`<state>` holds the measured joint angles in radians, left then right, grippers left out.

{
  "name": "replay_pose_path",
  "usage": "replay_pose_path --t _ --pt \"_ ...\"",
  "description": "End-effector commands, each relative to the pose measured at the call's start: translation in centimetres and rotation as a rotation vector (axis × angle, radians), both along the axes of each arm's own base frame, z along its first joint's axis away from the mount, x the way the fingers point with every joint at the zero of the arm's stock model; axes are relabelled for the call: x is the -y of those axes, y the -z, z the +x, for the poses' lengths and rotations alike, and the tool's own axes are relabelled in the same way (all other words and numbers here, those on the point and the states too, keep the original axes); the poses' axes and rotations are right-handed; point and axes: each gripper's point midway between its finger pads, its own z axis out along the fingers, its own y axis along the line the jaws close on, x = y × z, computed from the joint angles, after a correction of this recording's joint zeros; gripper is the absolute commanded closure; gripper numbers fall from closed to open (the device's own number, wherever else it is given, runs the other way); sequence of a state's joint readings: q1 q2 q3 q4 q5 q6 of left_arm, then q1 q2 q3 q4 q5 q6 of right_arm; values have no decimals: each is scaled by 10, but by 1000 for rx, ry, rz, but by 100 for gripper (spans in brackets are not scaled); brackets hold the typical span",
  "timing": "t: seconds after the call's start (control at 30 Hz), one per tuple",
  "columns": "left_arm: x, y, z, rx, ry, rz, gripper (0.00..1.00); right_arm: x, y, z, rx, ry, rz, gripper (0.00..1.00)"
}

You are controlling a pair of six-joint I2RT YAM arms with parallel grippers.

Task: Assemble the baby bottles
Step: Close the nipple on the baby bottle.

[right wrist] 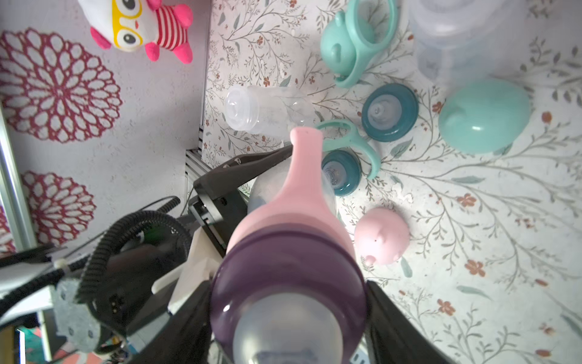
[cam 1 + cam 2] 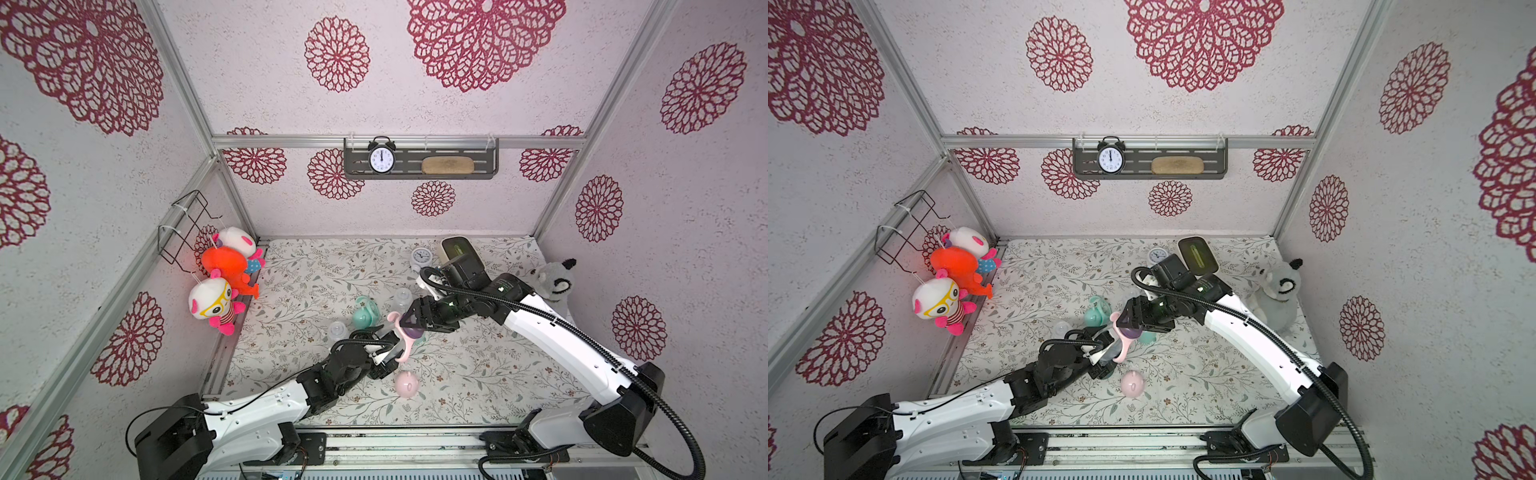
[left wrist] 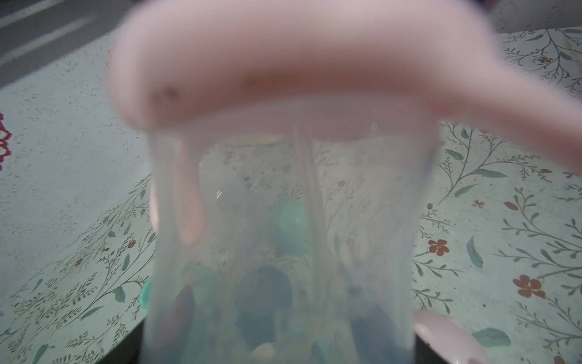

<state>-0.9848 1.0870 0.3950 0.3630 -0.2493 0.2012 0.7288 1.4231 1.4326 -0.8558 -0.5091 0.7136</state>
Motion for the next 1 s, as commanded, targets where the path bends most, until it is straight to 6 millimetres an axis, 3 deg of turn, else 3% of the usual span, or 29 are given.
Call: replay_pose_path --t 0.0,0.07,0.17,0.4,0.73,0.97 --pt "18 -62 2 127 29 -164 100 -14 -9 -4 -185 103 31 44" --pt "18 -61 2 126 26 -163 100 -11 -5 -1 -202 125 -14 41" --pt "19 -58 1 120 27 -148 100 -11 -3 1 -217 140 -20 27" --pt "17 -55 0 114 27 -132 100 -5 -16 4 -142 115 -36 14" --pt "14 -51 5 100 10 -118 100 12 -44 -4 31 66 -7 7" --pt "15 -59 6 84 26 -153 100 20 -29 -15 42 51 6 5"
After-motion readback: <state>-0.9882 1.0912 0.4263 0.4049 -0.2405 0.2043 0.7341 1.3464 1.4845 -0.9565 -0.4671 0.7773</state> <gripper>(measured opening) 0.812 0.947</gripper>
